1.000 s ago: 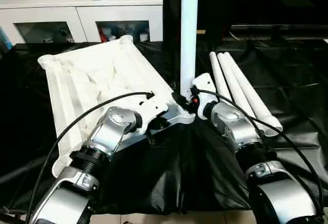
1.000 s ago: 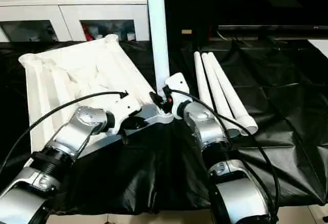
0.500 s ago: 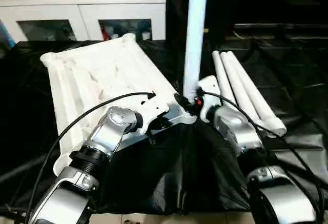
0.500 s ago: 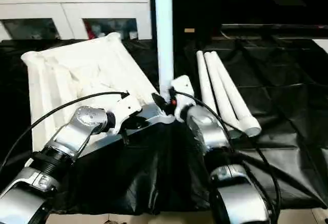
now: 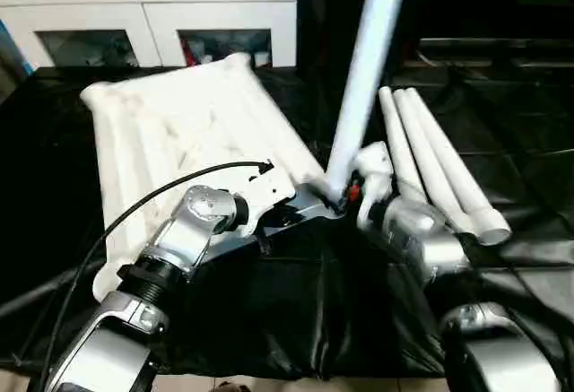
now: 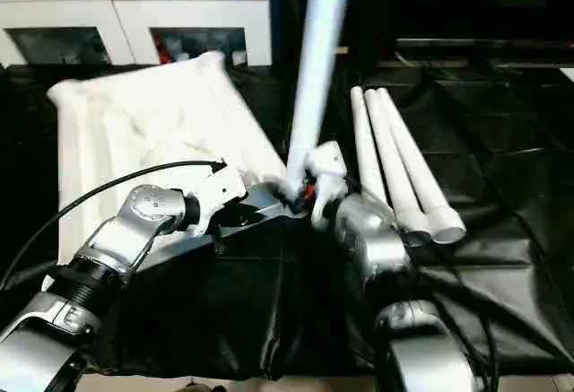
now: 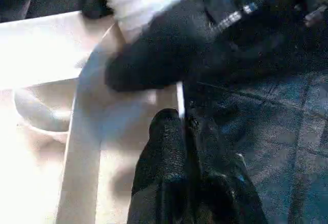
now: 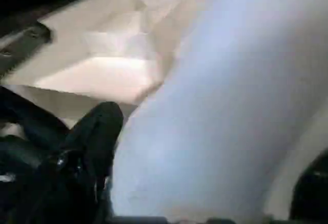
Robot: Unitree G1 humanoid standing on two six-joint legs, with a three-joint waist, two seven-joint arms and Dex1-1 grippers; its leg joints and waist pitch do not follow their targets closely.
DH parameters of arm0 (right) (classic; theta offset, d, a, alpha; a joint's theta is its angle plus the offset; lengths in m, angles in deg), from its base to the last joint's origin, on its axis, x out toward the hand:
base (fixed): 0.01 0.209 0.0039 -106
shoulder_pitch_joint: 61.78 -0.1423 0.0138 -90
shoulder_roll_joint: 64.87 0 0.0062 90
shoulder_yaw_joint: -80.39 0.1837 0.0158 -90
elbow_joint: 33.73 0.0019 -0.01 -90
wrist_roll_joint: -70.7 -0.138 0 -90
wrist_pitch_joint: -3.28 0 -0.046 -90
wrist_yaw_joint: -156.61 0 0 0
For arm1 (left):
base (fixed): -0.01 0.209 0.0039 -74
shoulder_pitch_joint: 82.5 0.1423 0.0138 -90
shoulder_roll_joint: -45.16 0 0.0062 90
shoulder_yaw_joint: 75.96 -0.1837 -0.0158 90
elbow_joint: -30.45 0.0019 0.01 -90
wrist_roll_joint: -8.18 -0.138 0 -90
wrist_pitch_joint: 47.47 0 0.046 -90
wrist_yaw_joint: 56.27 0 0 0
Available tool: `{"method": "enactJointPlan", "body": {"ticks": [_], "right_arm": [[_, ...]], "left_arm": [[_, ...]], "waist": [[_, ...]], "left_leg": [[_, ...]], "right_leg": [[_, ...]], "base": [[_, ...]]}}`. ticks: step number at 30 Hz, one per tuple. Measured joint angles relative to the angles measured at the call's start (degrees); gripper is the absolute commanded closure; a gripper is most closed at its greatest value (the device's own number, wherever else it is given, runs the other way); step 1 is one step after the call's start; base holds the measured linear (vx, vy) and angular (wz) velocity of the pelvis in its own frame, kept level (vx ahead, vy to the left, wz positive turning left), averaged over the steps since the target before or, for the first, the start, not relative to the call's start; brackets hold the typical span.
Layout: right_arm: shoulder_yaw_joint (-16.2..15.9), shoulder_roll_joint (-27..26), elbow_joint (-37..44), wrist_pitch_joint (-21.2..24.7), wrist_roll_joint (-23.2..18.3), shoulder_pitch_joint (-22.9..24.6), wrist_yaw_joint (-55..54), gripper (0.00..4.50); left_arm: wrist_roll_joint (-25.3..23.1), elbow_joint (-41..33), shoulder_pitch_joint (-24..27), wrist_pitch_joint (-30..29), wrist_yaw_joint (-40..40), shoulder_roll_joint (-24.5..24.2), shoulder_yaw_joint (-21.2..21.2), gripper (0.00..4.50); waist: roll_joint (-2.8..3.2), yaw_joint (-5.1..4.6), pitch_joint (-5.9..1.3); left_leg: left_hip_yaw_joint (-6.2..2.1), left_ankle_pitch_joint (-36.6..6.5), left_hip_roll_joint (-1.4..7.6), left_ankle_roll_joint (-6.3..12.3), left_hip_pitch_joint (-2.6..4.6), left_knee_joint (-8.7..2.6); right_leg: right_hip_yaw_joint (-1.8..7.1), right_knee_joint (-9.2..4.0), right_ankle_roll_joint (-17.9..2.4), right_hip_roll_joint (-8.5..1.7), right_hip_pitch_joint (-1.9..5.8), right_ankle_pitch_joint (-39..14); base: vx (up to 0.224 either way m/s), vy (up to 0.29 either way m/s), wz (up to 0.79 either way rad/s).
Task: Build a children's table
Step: Insert table leg to table base
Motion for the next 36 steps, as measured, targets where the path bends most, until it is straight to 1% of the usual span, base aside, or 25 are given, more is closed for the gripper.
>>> {"method": "enactJointPlan", "body": {"ticks": [3,5,9,10,12,13,14,15,16,21,23,25,29,32,33,36], "right_arm": [[-0.8,1.7,2.0,0.6,-0.1,1.0,3.7,0.64],[-0.9,2.2,2.7,0.7,-0.1,1.5,4.8,0.64],[-0.8,2.7,3.0,1.4,-0.6,1.6,5.6,0.64],[-0.8,2.9,3.3,1.6,-0.7,1.7,5.6,0.80],[-0.8,3.0,4.4,2.1,-0.8,2.4,5.6,0.80],[-0.8,3.0,4.9,2.4,-0.9,2.7,5.6,0.94],[-1.0,3.0,5.8,2.6,-1.2,3.4,5.7,0.94],[-1.2,3.0,7.1,2.9,-1.2,4.3,5.7,1.11],[-1.5,2.9,7.9,2.9,-1.2,4.9,5.8,1.18],[-2.2,3.4,13.1,4.7,-1.2,7.9,6.0,1.18],[-2.8,4.0,17.6,6.5,-1.7,10.8,6.2,1.18],[-3.2,4.5,19.8,7.6,-2.0,12.0,6.7,1.18],[-3.6,6.1,23.8,9.2,-2.3,14.0,7.2,1.18],[-3.6,6.9,25.5,9.6,-2.4,15.2,7.1,1.18],[-3.6,7.3,26.8,10.4,-2.4,15.6,6.8,1.18],[-3.0,8.1,28.6,11.9,-2.4,16.1,5.9,1.18]], "left_arm": [[0.4,0.5,-0.1,1.8,-1.4,-0.6,-0.1,4.50],[0.4,0.8,-0.1,2.5,-2.2,-0.9,-0.1,4.50],[0.5,2.2,-0.6,4.0,-2.4,-0.9,-0.2,4.50],[0.6,2.3,-0.6,4.1,-2.5,-0.9,-0.3,4.50],[0.6,2.6,-0.6,4.7,-2.8,-1.0,-0.4,4.50],[0.7,2.6,-0.6,4.8,-2.9,-1.0,-0.5,4.50],[0.8,2.6,-0.6,5.1,-3.0,-1.1,-0.6,4.50],[0.8,2.6,-0.6,5.6,-3.3,-1.3,-0.8,4.50],[0.8,2.6,-0.6,6.2,-3.8,-1.7,-1.0,4.50],[0.4,3.1,-0.2,10.5,-5.7,-3.3,-1.7,4.50],[0.7,3.3,0.2,12.9,-7.4,-4.1,-2.1,4.50],[1.0,3.4,0.5,14.2,-8.6,-4.7,-2.1,4.50],[1.8,3.4,1.0,16.7,-11.2,-5.4,-2.2,4.50],[2.5,3.8,1.1,17.5,-12.8,-5.8,-2.2,4.50],[2.8,3.9,1.1,17.8,-13.4,-6.0,-2.2,4.50],[2.8,4.7,1.1,19.8,-13.6,-6.2,-2.3,4.50]], "waist": [[-0.03,0.60,0.02],[-0.03,0.90,0.01],[0.22,1.27,0.10],[0.23,1.32,0.11],[0.23,1.50,0.11],[0.23,1.56,0.11],[0.23,1.63,0.11],[0.23,1.70,0.11],[0.23,1.68,0.11],[0.24,1.80,0.10],[0.27,1.91,0.12],[0.29,1.89,0.12],[0.81,1.90,0.29],[0.94,1.92,0.27],[1.04,1.87,0.25],[1.10,1.90,0.25]], "left_leg": [[-0.03,0.0,0.08,0.15,-0.31,0.21],[-0.03,0.1,0.12,0.32,-0.31,0.24],[-0.03,0.0,0.22,0.04,-0.30,0.31],[-0.03,0.0,0.23,0.04,-0.30,0.31],[-0.03,0.0,0.26,0.03,-0.29,0.31],[-0.03,0.0,0.26,0.02,-0.29,0.31],[-0.03,0.0,0.26,0.03,-0.30,0.31],[-0.03,0.0,0.26,0.04,-0.31,0.31],[-0.03,0.0,0.26,0.04,-0.31,0.32],[-0.04,0.0,0.29,0.04,-0.33,0.37],[-0.04,0.0,0.30,0.03,-0.32,0.41],[-0.04,0.0,0.30,0.03,-0.32,0.45],[-0.04,0.0,0.29,0.03,-0.31,0.53],[-0.05,0.0,0.31,0.03,-0.32,0.53],[-0.05,0.0,0.31,0.03,-0.32,0.53],[-0.06,0.0,0.31,0.03,-0.34,0.58]], "right_leg": [[-0.20,-0.01,0.0,-0.01,-0.11,0.0],[-0.23,0.02,0.0,-0.01,-0.12,0.0],[-0.33,0.12,0.0,0.00,-0.10,0.0],[-0.35,0.12,0.0,-0.01,-0.09,0.0],[-0.40,0.12,0.0,-0.01,-0.07,0.0],[-0.41,0.12,0.0,-0.01,-0.06,0.0],[-0.42,0.11,0.0,-0.01,-0.06,0.0],[-0.43,0.10,0.0,-0.01,-0.06,0.0],[-0.44,0.10,0.0,-0.01,-0.06,0.0],[-0.51,0.12,0.0,-0.02,-0.02,0.0],[-0.57,0.11,0.0,-0.06,0.05,0.0],[-0.57,0.12,0.0,-0.07,0.08,0.0],[-0.58,0.14,0.0,-0.10,0.14,0.0],[-0.64,0.15,0.0,-0.10,0.14,0.0],[-0.64,0.15,0.0,-0.10,0.14,0.0],[-0.66,0.19,0.0,-0.10,0.13,0.0]], "base": [[0.000,0.000,0.00],[0.000,0.000,0.00],[0.000,0.000,0.00],[0.000,0.000,0.00],[0.000,0.000,0.00],[0.000,0.000,0.00],[0.000,0.000,0.00],[0.000,0.000,0.00],[0.000,0.000,0.00],[0.000,0.000,0.00],[0.000,0.000,0.00],[0.000,0.000,0.00],[0.000,0.000,0.00],[0.000,0.000,0.00],[0.000,0.000,0.00],[0.000,0.000,0.00]]}}
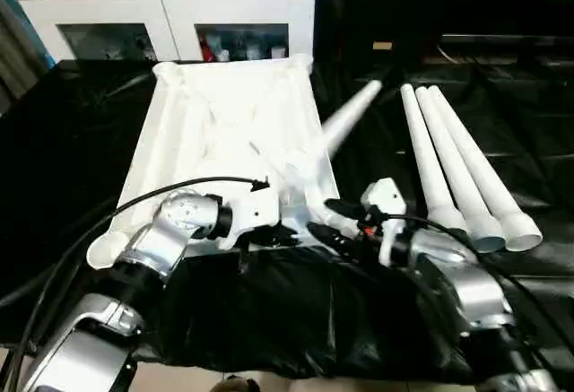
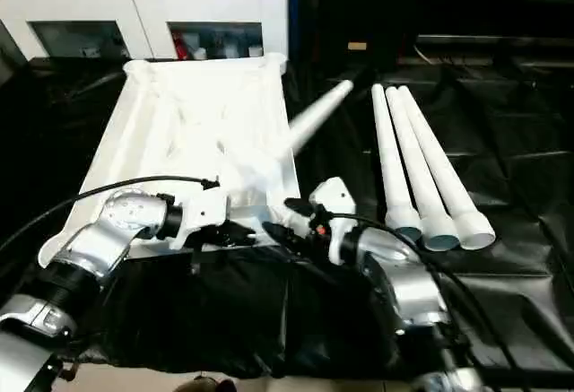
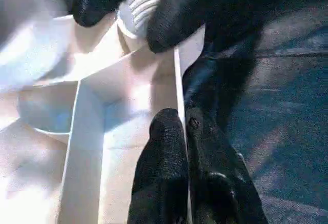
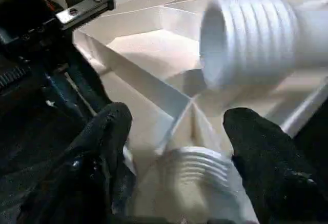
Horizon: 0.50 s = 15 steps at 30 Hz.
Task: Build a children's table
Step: Insert table leg to table base
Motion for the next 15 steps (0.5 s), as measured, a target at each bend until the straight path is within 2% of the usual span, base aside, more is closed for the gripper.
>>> {"method": "enactJointPlan", "body": {"ticks": [1,3,8,10,15], "right_arm": [[0.2,0.2,0.8,0.2,0.0,0.4,-0.1,1.22],[0.4,0.5,1.6,1.0,-0.1,1.1,-0.4,1.22],[0.4,2.0,7.8,3.8,-1.4,3.3,-0.4,1.22],[0.3,2.9,10.0,5.1,-1.7,4.2,-0.2,1.22],[-1.3,8.5,20.4,11.6,-2.8,10.5,2.5,1.22]], "left_arm": [[0.3,0.4,0.0,0.4,0.0,0.0,0.1,4.06],[0.6,0.6,0.0,0.1,-0.5,-0.1,0.3,4.06],[1.7,0.6,-0.3,-0.9,-2.7,-0.8,0.8,3.57],[2.3,0.6,-0.3,-1.3,-3.5,-0.9,1.1,3.57],[3.7,-0.2,-0.2,-3.4,-5.5,-2.0,1.2,3.14]], "waist": [[0.00,0.00,0.00],[0.00,-0.10,0.00],[0.01,-0.24,0.01],[0.01,-0.24,0.01],[0.01,-0.04,0.01]], "left_leg": [[-0.01,0.0,0.00,0.00,0.00,0.01],[-0.01,0.0,0.02,0.00,0.00,0.06],[-0.01,0.0,0.04,0.00,-0.01,0.09],[-0.01,0.0,0.04,0.00,0.00,0.13],[-0.01,0.0,0.06,0.01,-0.02,0.22]], "right_leg": [[-0.01,0.01,0.0,0.00,0.00,0.0],[-0.01,0.05,0.0,0.00,0.00,0.0],[-0.01,0.10,0.0,0.00,-0.02,0.0],[-0.01,0.15,0.0,0.01,-0.02,0.0],[0.00,0.17,0.0,0.00,0.00,0.0]], "base": [[0.000,0.000,0.00],[0.000,0.000,0.00],[0.000,0.000,0.00],[0.000,0.000,0.00],[0.000,0.000,0.00]]}}
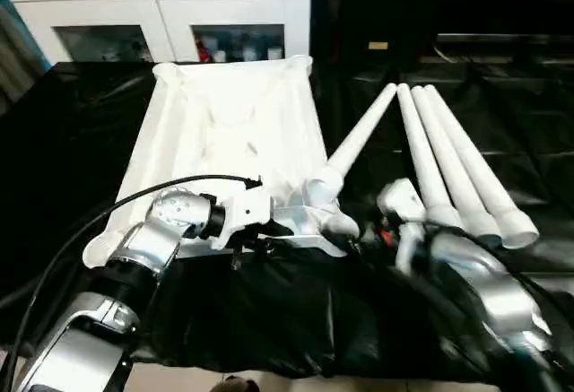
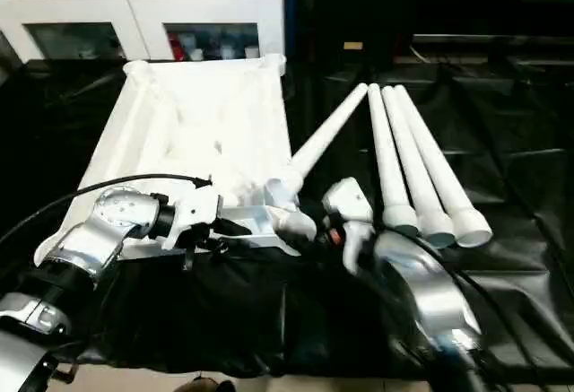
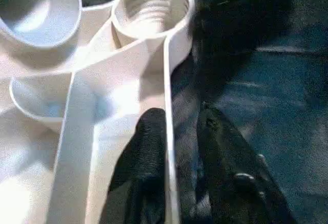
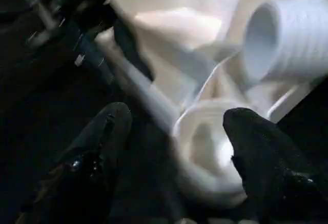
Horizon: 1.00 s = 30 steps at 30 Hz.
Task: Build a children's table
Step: Insert table leg to table base
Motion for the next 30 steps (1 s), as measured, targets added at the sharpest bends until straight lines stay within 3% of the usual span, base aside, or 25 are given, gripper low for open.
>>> {"method": "enactJointPlan", "body": {"ticks": [3,7,10,13,14,16,19,23,30], "right_arm": [[0.3,2.9,3.9,2.9,-1.5,1.8,0.9,1.22],[6.3,3.1,7.2,7.2,-6.7,1.2,-0.1,1.22],[10.4,2.5,8.3,9.3,-10.7,-0.9,-1.2,0.92],[13.7,0.0,8.3,10.6,-14.1,-3.2,-3.8,0.79],[14.2,-0.7,8.0,10.7,-14.3,-4.4,-5.2,0.54],[15.0,-1.5,7.0,10.3,-13.8,-5.8,-7.9,0.47],[15.3,-2.7,0.7,8.7,-8.0,-9.4,-16.7,0.18],[17.8,-4.4,-7.5,7.6,-2.5,-13.0,-28.8,0.02],[18.6,-6.6,-10.3,7.3,-1.4,-16.0,-34.9,0.00]], "left_arm": [[0.7,-0.8,0.1,-1.2,-0.1,0.0,0.3,2.88],[3.7,-0.7,-0.4,-4.3,1.2,2.0,3.5,2.63],[5.0,-0.4,-2.7,-6.3,4.5,3.1,5.8,2.46],[5.0,2.5,-7.2,-8.1,12.2,5.4,8.3,2.10],[4.5,4.5,-9.3,-9.0,16.2,6.2,9.2,2.04],[4.2,7.7,-12.3,-10.4,21.8,7.6,10.3,2.01],[3.0,14.9,-17.3,-12.7,32.6,10.6,12.1,1.70],[0.5,21.7,-20.2,-12.9,41.9,13.7,11.8,1.50],[-2.5,27.8,-20.2,-13.0,44.9,18.4,9.2,1.03]], "waist": [[0.00,-0.05,0.00],[0.09,-0.18,0.04],[0.11,-0.24,0.04],[0.10,-0.18,0.05],[0.11,-0.24,0.05],[0.10,-0.29,0.04],[0.11,-0.38,0.04],[0.27,-0.40,0.05],[1.14,-0.45,0.10]], "left_leg": [[-0.01,0.0,0.00,0.00,0.01,0.12],[-0.03,0.0,0.02,0.00,0.03,0.38],[-0.04,0.0,0.02,0.00,0.08,0.51],[-0.08,0.0,0.02,-0.01,0.09,0.61],[-0.09,0.0,0.02,-0.01,0.09,0.65],[-0.12,0.0,0.02,-0.01,0.09,0.71],[-0.13,0.0,-0.01,-0.01,0.04,0.91],[-0.14,0.0,-0.03,0.03,-0.09,0.91],[-0.20,0.1,-0.02,0.37,-0.26,0.95]], "right_leg": [[0.03,0.06,0.1,0.00,0.03,0.1],[0.09,0.23,0.2,0.00,0.06,0.1],[0.14,0.45,0.2,0.00,0.05,0.1],[0.14,0.65,0.2,0.00,0.03,0.1],[0.15,0.69,0.2,0.00,0.02,0.2],[0.15,0.70,0.2,0.00,0.05,0.2],[0.19,0.73,0.3,-0.01,0.06,0.2],[0.20,0.63,0.3,-0.01,-0.01,0.2],[0.09,0.56,0.4,-0.02,-0.06,0.2]], "base": [[0.000,0.000,0.00],[0.000,0.000,0.00],[0.000,0.000,0.00],[0.000,0.000,0.00],[0.000,0.000,0.00],[0.000,0.000,0.00],[0.000,0.000,0.00],[0.000,0.000,0.00],[0.000,0.000,0.00]]}}
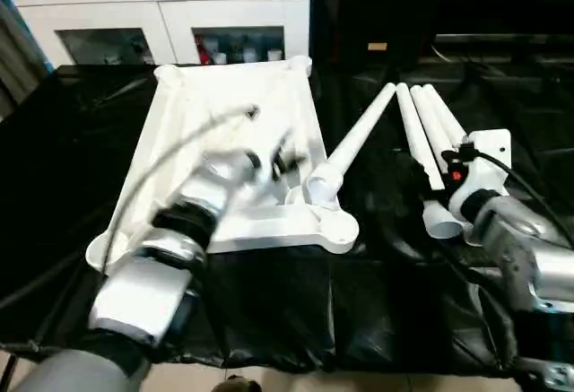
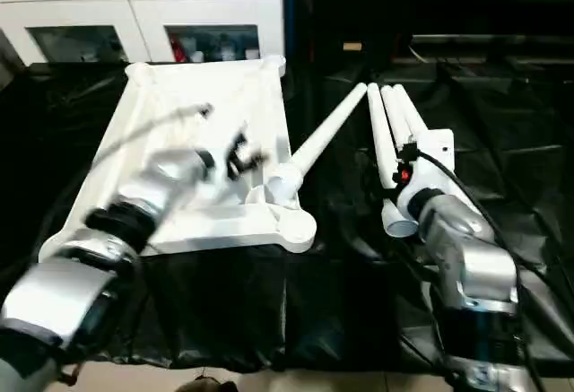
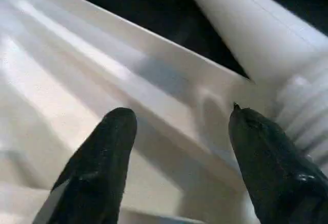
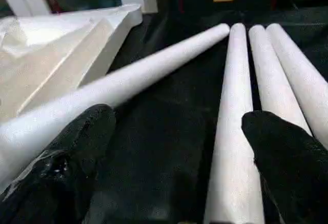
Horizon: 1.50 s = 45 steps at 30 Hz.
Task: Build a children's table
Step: Insert table leg to table base
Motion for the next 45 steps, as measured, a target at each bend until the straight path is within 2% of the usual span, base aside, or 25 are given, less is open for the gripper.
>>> {"method": "enactJointPlan", "body": {"ticks": [4,12,13,16,19,24,28,33,45], "right_arm": [[0.0,-0.5,-1.0,2.4,0.4,-3.2,-1.5,0.00],[-2.8,-1.1,-10.4,1.4,0.7,-9.0,0.3,0.00],[-2.7,-1.5,-12.0,0.7,0.7,-10.2,0.1,0.00],[-3.3,-1.7,-17.3,0.6,2.2,-13.4,-0.5,0.00],[-7.0,0.1,-22.9,1.8,4.8,-16.0,0.5,0.00],[-10.5,0.1,-28.6,5.1,6.7,-19.1,2.2,0.00],[-10.3,-0.5,-32.0,5.4,6.7,-21.3,2.5,0.00],[-9.9,-1.0,-35.8,4.9,6.8,-23.4,0.9,0.00],[-4.4,-1.6,-35.9,1.7,4.9,-24.4,-4.0,0.00]], "left_arm": [[0.2,-0.1,0.0,0.0,-3.7,1.6,-0.3,0.77],[1.9,-6.0,0.5,0.0,-7.6,0.6,-0.1,0.19],[2.0,-7.3,1.2,0.0,-7.8,-0.4,0.1,0.05],[2.0,-11.9,4.2,-0.4,-9.5,-3.3,0.6,0.05],[3.2,-19.3,9.4,-0.6,-15.0,-7.7,0.8,0.05],[5.2,-26.6,13.6,-1.3,-21.9,-10.3,0.3,0.05],[6.2,-31.3,14.4,-3.0,-24.5,-10.7,-0.6,0.05],[7.0,-36.7,16.9,-5.8,-28.2,-11.9,-2.5,0.05],[8.2,-39.9,17.0,-10.3,-30.0,-12.7,-2.6,0.05]], "waist": [[0.05,0.08,0.00],[0.05,-0.06,0.03],[0.02,-0.11,0.04],[-0.09,-0.18,0.09],[-0.25,0.08,0.15],[-0.43,0.71,0.23],[-0.51,0.80,0.21],[-0.61,0.18,0.17],[-0.51,0.04,0.22]], "left_leg": [[-0.04,0.0,0.01,-0.05,0.06,0.01],[-0.03,0.0,0.01,-0.02,0.02,0.06],[-0.03,0.0,0.03,-0.02,0.04,0.06],[-0.04,0.0,0.03,-0.01,0.00,0.06],[-0.02,0.0,0.04,-0.01,-0.06,0.06],[-0.01,0.0,0.04,0.02,-0.27,0.25],[0.02,-0.1,0.04,-0.19,-0.25,0.31],[0.03,-0.1,0.07,-0.26,-0.09,0.27],[0.06,-0.1,0.07,-0.28,-0.12,0.23]], "right_leg": [[-0.02,0.04,0.0,0.00,0.05,0.0],[-0.03,0.11,0.1,-0.01,0.01,0.0],[-0.03,0.12,0.1,-0.01,0.00,0.0],[-0.06,0.12,0.1,0.00,-0.01,0.0],[-0.07,0.10,0.0,-0.01,-0.06,0.0],[-0.13,0.12,0.0,-0.07,-0.10,0.0],[-0.12,0.19,0.0,-0.10,-0.08,0.0],[-0.09,0.31,0.0,-0.07,-0.05,0.0],[-0.06,0.31,0.1,-0.06,-0.11,0.0]], "base": [[0.000,0.000,0.00],[0.000,0.000,0.00],[0.000,0.000,0.00],[0.000,0.000,0.00],[0.000,0.000,0.00],[0.000,0.000,0.00],[0.000,0.000,0.00],[0.000,0.000,0.00],[0.000,0.000,0.00]]}}
